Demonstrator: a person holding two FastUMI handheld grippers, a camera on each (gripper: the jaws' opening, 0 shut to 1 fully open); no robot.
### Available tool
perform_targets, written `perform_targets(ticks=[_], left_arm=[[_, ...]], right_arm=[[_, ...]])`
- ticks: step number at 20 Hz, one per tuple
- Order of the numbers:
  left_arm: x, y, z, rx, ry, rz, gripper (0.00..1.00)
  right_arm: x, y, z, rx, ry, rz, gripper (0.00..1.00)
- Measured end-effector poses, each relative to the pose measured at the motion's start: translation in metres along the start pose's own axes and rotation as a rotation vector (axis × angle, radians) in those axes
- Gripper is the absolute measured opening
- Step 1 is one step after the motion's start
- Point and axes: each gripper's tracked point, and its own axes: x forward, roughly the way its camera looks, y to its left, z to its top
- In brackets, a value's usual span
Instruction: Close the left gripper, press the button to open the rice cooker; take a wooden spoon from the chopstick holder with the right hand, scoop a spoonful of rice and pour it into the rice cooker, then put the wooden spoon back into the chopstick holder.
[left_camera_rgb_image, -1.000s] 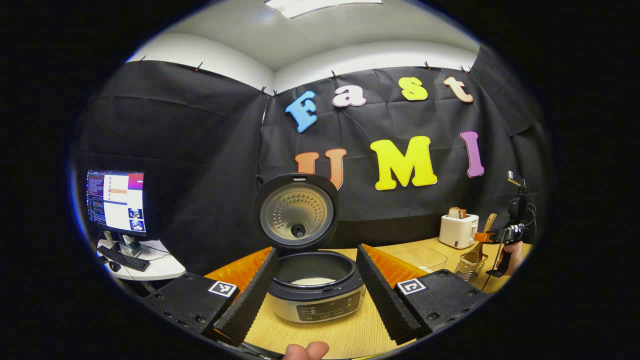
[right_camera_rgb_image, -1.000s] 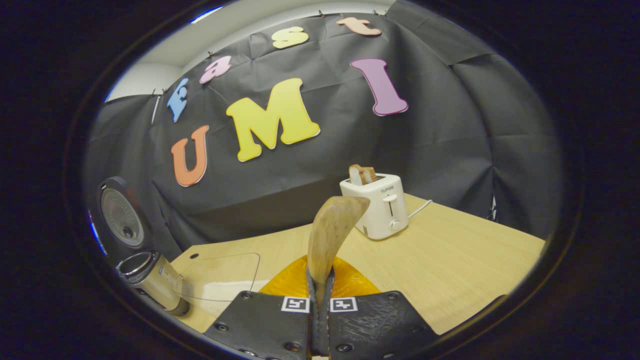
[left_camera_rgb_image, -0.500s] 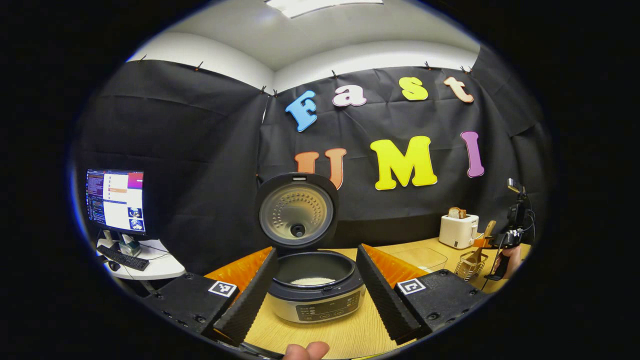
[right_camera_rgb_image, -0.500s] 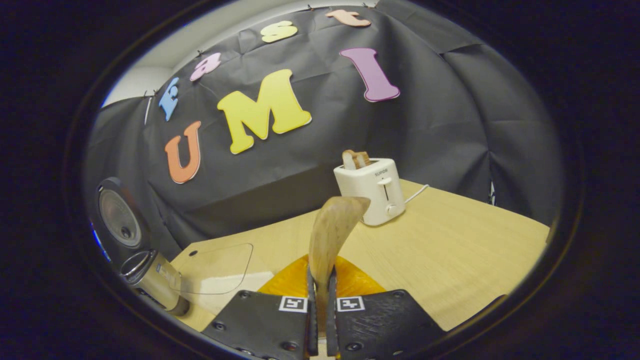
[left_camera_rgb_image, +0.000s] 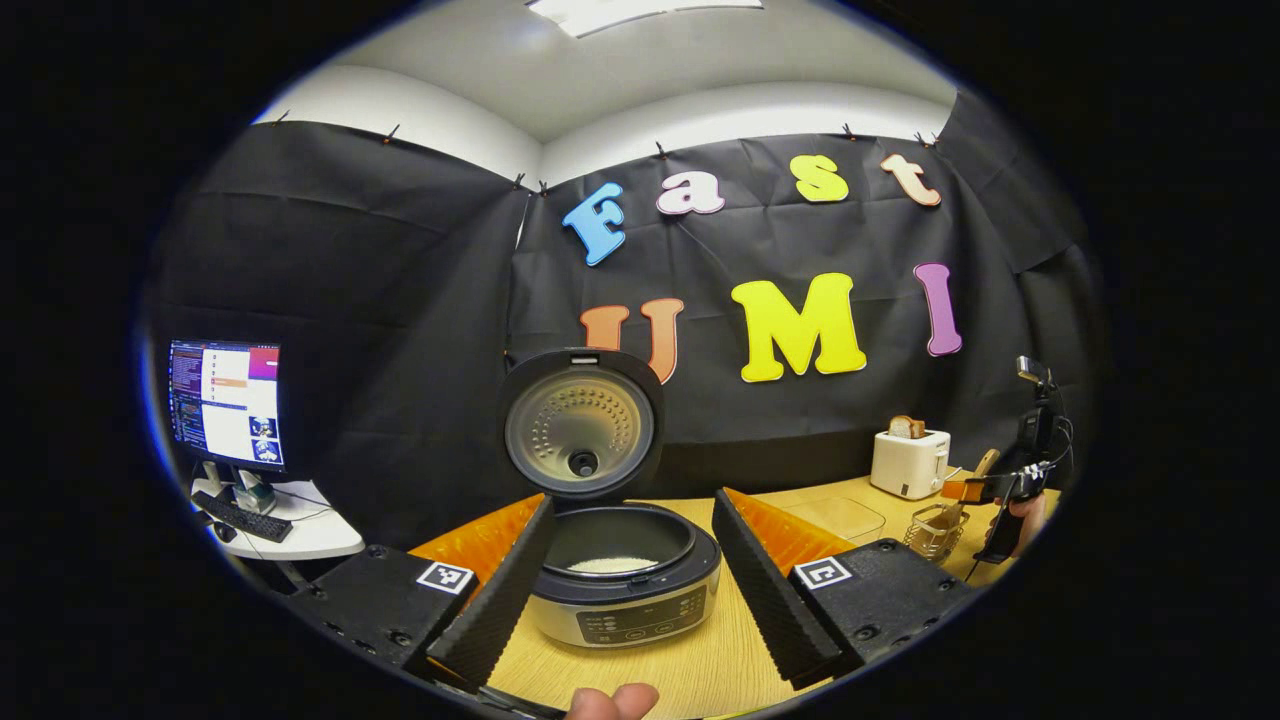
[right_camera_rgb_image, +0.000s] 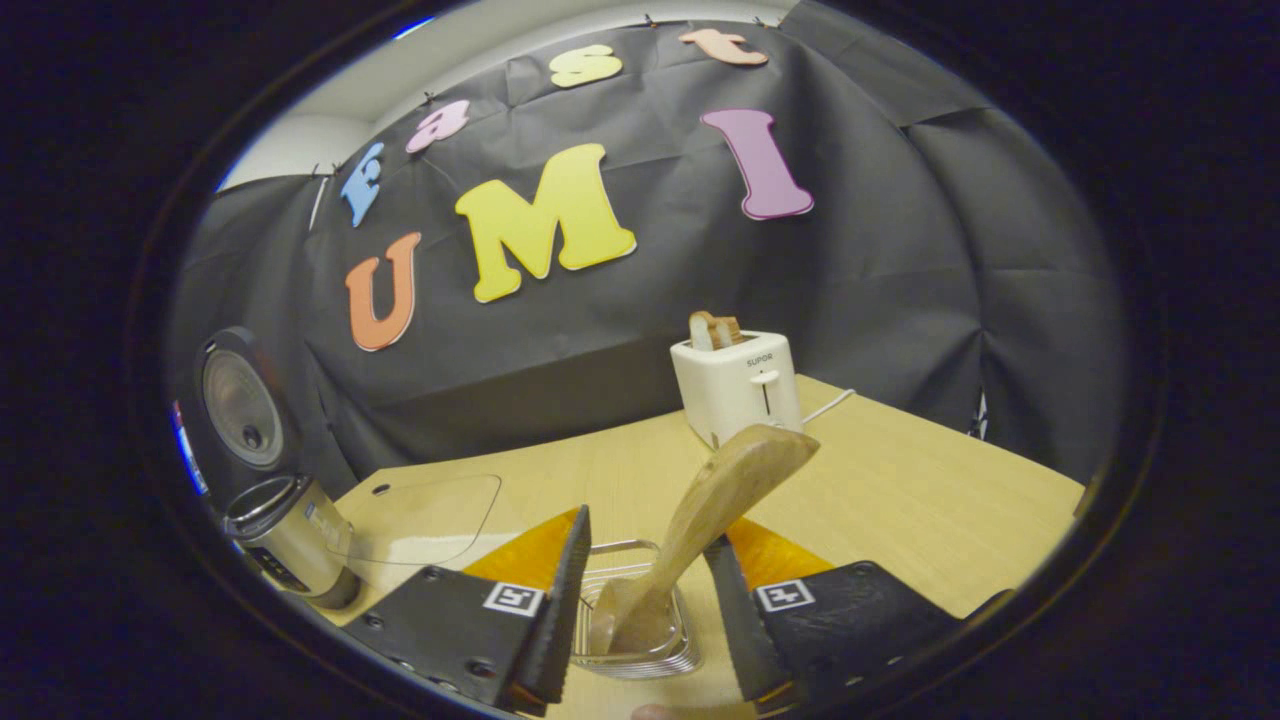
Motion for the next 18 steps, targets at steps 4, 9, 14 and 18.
perform_targets(ticks=[4, 9, 14, 18], left_arm=[[-0.002, -0.006, 0.004, 0.013, -0.008, -0.006, 1.0], [-0.004, -0.015, 0.013, 0.004, -0.033, -0.002, 1.0], [-0.008, -0.021, 0.025, -0.02, -0.065, 0.033, 1.0], [-0.007, -0.044, 0.035, -0.042, -0.098, 0.056, 1.0]], right_arm=[[-0.012, 0.0, -0.009, -0.097, 0.016, 0.007, 0.84], [-0.042, -0.014, -0.006, -0.158, -0.016, -0.007, 0.95], [-0.073, -0.031, -0.009, -0.206, -0.037, -0.019, 0.96], [-0.096, -0.031, 0.001, -0.262, -0.101, 0.014, 0.96]])
